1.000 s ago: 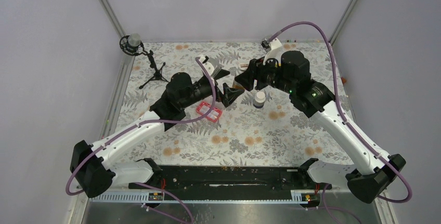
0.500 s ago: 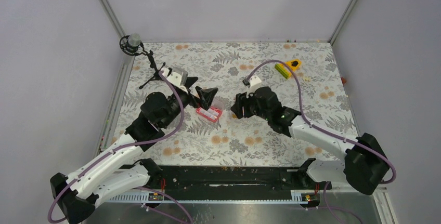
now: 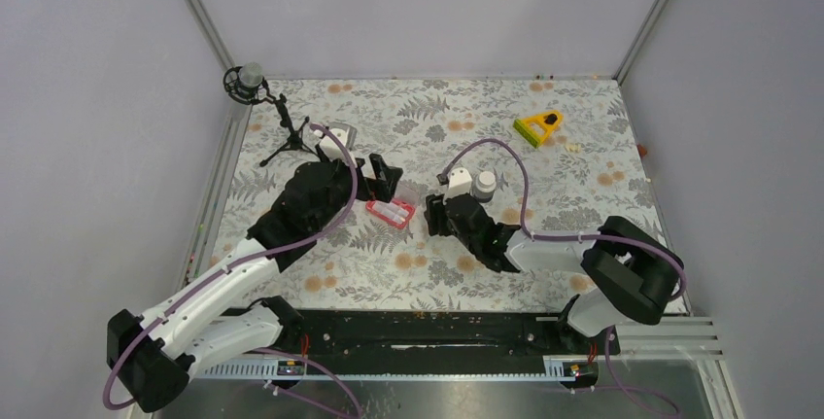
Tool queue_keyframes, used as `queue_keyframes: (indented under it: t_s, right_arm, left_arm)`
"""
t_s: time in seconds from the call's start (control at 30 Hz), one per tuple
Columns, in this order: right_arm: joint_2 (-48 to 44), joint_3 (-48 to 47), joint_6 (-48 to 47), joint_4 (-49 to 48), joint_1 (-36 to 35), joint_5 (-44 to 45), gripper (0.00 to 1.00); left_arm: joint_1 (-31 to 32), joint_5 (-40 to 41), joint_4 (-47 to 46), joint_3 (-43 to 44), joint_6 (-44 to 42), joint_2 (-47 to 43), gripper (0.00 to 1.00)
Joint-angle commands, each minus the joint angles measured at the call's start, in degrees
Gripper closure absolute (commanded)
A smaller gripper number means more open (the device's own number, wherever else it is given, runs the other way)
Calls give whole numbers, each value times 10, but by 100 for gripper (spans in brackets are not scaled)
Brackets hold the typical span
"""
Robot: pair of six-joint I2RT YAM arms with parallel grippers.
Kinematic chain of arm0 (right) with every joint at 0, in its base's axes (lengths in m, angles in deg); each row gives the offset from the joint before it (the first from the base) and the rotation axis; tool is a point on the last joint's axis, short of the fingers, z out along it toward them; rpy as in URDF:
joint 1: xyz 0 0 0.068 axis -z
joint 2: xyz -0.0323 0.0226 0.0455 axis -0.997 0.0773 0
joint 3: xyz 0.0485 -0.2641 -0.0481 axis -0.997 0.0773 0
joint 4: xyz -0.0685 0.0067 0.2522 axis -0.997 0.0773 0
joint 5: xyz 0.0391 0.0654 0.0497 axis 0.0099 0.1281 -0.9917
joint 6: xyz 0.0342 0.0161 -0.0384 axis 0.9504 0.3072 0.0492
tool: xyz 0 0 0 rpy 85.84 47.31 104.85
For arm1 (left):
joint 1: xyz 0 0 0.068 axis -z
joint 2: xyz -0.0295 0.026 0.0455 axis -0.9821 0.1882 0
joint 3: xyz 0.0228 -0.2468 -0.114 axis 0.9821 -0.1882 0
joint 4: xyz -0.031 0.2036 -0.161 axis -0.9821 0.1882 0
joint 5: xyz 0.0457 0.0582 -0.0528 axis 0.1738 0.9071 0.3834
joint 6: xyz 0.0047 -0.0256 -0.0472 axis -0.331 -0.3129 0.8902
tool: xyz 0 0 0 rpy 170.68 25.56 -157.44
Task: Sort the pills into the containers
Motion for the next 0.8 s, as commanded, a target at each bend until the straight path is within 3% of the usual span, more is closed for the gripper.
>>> queue_keyframes:
  t_s: [0.0, 0.17, 0.2, 0.3, 0.37, 0.57, 0.77]
  right_arm:
    - [22, 19, 11, -90, -14, 79, 60]
    - [23, 45, 22, -104, -15, 79, 48]
    - [15, 42, 27, -90, -15, 76, 41]
    - [-21, 5, 42, 15, -15, 73, 20]
    - [-45, -36, 45, 130, -15, 70, 13]
    - [-134, -51, 24, 181, -13, 1, 6]
    - [-193, -77, 63, 278, 34, -107, 7]
  left_arm:
    - [-10, 30, -15, 10, 24, -5, 1]
    - [-22, 16, -24, 4, 33, 0, 1]
    - [-23, 11, -22, 7, 28, 4, 1]
    - [-23, 14, -15, 14, 25, 18, 1]
    - [-23, -3, -16, 19, 22, 26, 1]
    - [-31, -161, 37, 88, 3, 87, 1]
    - [-34, -167, 79, 129, 29, 126, 1]
